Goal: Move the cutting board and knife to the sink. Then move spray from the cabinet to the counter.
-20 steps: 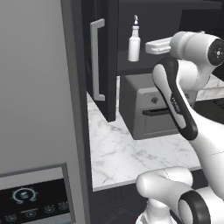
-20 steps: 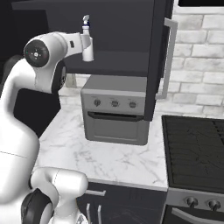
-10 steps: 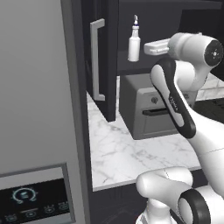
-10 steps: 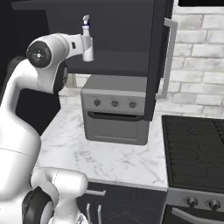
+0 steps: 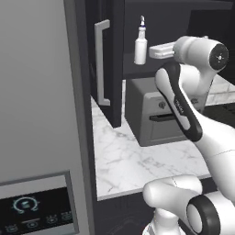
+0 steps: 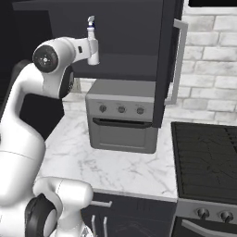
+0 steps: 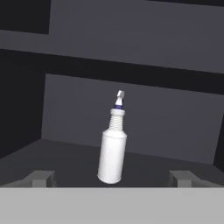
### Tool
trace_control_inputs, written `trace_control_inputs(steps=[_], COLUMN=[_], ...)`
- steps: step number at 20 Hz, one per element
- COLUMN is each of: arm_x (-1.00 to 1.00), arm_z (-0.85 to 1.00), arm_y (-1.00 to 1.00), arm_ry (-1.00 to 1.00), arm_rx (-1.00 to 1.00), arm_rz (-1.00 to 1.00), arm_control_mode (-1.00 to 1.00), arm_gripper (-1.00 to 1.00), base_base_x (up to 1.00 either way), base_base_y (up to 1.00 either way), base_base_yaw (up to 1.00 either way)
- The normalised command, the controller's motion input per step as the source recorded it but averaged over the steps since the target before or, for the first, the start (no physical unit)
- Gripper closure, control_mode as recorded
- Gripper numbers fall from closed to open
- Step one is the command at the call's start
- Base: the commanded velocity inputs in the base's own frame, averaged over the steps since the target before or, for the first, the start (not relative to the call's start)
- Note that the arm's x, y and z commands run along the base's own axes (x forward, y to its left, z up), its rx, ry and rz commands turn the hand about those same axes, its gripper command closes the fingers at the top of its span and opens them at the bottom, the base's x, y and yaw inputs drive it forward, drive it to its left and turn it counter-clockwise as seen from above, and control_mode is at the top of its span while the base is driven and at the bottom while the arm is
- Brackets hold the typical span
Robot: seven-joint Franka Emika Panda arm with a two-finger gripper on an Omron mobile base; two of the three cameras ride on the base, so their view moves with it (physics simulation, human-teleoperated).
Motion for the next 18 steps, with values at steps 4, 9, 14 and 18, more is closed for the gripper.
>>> trace_control_inputs(steps=[4, 9, 14, 18], arm_x=[0.28, 0.31, 0.31, 0.27], arm_z=[0.00, 0.00, 0.00, 0.00], arm_y=[0.00, 0.00, 0.00, 0.00], arm_ry=[0.00, 0.00, 0.00, 0.00], arm_rx=[0.00, 0.00, 0.00, 0.00], arm_rz=[0.00, 0.00, 0.00, 0.00], arm_control_mode=[-1.00, -1.00, -1.00, -1.00], arm_gripper=[-1.00, -1.00, -1.00, -1.00], base_base_x=[0.00, 0.00, 0.00, 0.00], base_base_y=[0.00, 0.00, 0.00, 0.00], base_base_yaw=[0.00, 0.00, 0.00, 0.00])
